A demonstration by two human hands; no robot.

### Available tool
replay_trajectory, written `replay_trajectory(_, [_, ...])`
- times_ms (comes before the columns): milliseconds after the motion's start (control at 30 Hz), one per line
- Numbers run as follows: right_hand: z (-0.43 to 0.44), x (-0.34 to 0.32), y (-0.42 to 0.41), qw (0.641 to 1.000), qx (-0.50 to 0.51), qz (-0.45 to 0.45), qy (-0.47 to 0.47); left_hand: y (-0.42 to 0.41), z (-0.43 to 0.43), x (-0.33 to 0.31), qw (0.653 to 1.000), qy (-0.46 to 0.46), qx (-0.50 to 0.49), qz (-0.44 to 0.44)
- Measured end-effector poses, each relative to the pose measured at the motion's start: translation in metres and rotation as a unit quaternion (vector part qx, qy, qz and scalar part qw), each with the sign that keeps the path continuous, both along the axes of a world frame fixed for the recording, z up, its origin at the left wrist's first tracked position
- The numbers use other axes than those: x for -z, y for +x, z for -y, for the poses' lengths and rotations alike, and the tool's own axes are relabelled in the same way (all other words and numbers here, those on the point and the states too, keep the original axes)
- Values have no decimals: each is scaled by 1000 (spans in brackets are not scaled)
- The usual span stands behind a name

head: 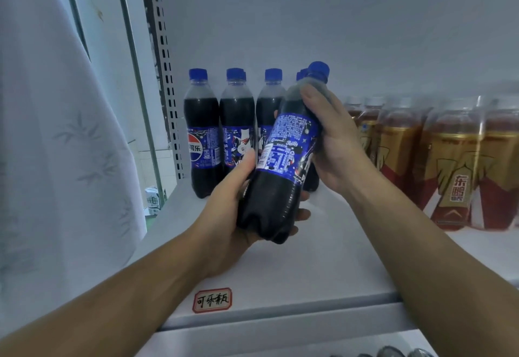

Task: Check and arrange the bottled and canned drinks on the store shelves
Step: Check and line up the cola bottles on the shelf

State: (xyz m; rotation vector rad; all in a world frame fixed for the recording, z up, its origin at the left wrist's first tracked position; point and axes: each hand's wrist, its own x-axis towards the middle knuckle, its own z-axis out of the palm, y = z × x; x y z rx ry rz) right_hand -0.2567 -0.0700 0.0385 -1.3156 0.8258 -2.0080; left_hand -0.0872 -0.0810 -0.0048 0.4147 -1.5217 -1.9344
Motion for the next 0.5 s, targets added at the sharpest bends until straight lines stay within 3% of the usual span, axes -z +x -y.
replay_trajectory(200, [-4, 0, -2, 998, -42, -13, -33, -1, -2, 6, 997, -73, 23, 0])
replay_trajectory(500, [-4, 0, -3, 998, -56, -13, -26, 0, -2, 3, 996, -41, 72, -23])
